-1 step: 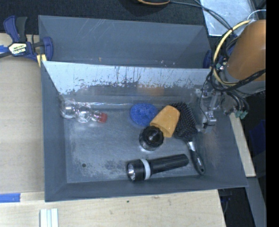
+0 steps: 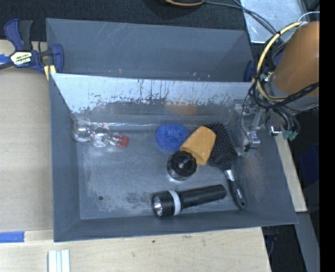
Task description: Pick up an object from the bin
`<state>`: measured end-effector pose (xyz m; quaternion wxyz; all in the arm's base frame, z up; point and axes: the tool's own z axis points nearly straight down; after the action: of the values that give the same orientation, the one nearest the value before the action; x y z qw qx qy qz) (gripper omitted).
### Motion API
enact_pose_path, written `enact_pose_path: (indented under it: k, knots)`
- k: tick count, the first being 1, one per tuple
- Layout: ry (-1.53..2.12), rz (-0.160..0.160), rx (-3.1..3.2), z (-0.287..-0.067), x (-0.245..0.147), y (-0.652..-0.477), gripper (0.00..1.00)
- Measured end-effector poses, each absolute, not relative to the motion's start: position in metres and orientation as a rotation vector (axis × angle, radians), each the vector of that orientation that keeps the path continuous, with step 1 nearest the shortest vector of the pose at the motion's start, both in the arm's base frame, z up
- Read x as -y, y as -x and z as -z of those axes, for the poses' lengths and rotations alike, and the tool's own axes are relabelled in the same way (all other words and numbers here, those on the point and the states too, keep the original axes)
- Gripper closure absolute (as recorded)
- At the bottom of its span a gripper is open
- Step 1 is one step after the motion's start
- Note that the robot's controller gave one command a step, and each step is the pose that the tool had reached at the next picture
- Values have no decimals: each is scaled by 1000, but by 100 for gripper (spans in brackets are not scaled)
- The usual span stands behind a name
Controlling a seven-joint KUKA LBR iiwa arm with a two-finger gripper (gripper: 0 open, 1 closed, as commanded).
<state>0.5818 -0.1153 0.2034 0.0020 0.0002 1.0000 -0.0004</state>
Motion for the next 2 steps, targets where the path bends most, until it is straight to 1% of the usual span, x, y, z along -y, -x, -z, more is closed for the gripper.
enact_pose_path:
  k: [1,2]
  knots:
    - [280,4,-3125,-77,106,-515,0]
    - [518,5,-3090,-150,110,-514,0]
